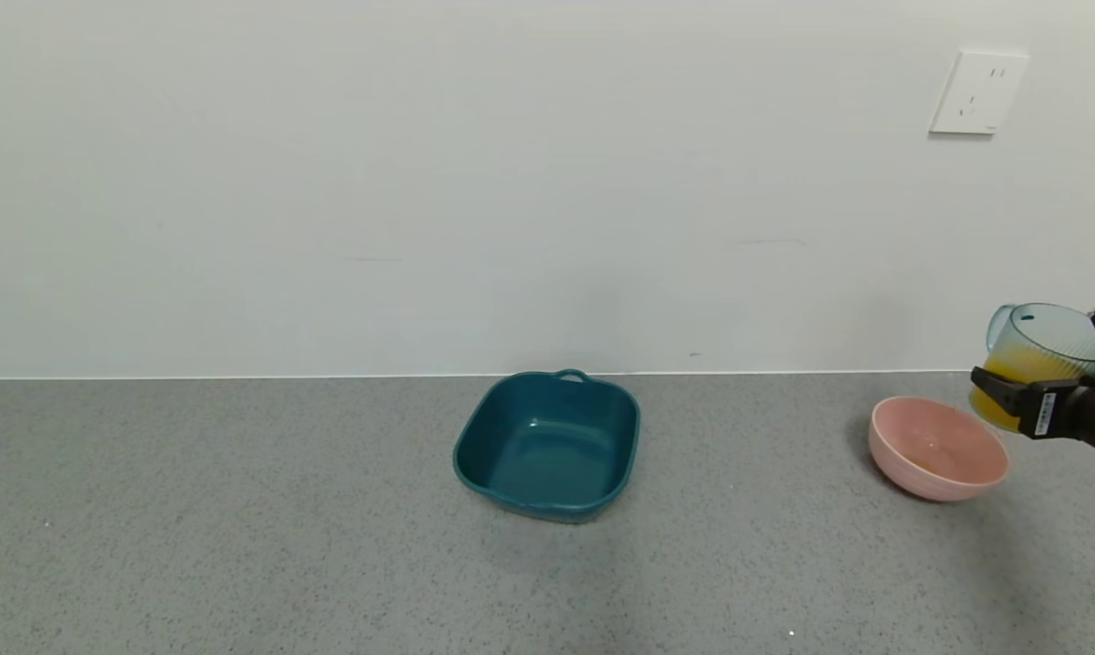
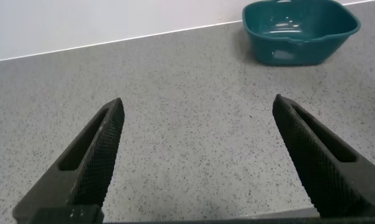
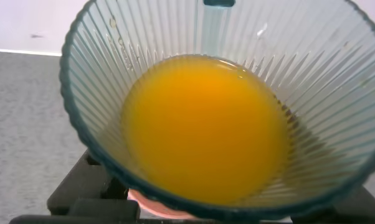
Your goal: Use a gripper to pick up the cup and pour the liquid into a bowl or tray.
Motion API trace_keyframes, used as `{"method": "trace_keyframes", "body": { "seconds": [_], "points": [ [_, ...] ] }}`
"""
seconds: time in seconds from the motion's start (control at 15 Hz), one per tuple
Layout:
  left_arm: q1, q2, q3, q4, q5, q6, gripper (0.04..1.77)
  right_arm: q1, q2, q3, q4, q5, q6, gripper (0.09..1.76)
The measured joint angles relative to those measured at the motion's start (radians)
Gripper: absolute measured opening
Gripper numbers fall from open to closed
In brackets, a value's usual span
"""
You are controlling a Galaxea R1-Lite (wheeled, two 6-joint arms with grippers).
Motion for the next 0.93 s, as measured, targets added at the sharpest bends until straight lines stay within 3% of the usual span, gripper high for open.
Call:
{"method": "trace_keyframes", "body": {
  "seconds": [0.47,0.93],
  "points": [
    [0.000,0.000,0.000,0.000,0.000,0.000,1.72,-0.117,0.059,-0.045,-0.003,0.037,-0.129,1.35],
    [0.000,0.000,0.000,0.000,0.000,0.000,1.72,-0.136,0.099,-0.059,-0.002,0.037,-0.251,1.35]
  ]
}}
